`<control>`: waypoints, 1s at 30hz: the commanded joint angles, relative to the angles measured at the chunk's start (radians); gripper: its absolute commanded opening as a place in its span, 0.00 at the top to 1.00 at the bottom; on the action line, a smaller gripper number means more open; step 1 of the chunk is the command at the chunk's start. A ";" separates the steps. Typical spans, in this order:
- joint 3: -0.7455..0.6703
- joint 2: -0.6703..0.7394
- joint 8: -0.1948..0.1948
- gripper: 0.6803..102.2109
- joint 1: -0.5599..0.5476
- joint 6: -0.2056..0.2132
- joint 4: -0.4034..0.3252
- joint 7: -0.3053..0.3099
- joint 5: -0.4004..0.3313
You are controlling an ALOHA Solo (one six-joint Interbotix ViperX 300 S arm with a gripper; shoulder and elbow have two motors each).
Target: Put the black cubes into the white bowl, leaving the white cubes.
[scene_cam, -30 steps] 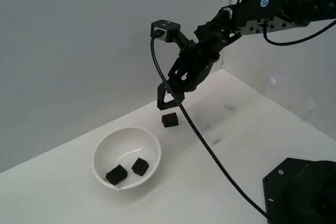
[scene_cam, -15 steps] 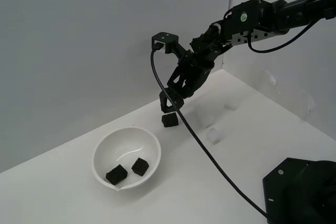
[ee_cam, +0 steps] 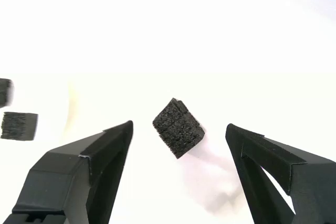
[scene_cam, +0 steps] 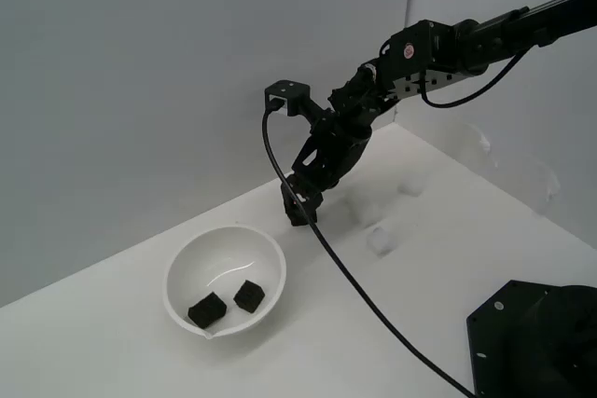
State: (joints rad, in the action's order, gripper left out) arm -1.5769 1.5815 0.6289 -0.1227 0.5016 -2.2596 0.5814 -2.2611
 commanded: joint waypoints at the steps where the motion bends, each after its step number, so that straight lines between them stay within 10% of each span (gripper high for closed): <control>1: -0.008 0.006 0.006 0.02 -0.014 0.021 0.003 0.011 0.009; 14: 0.043 -0.044 0.006 0.05 -0.031 0.021 -0.003 -0.003 0.005; 19: 0.034 -0.037 0.006 0.49 -0.032 0.021 -0.009 -0.002 -0.003; 30: -0.044 0.041 0.006 0.73 0.005 0.021 -0.011 0.014 -0.005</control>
State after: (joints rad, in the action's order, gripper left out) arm -1.5601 1.5662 0.6289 -0.1212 0.5031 -2.2718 0.5860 -2.2688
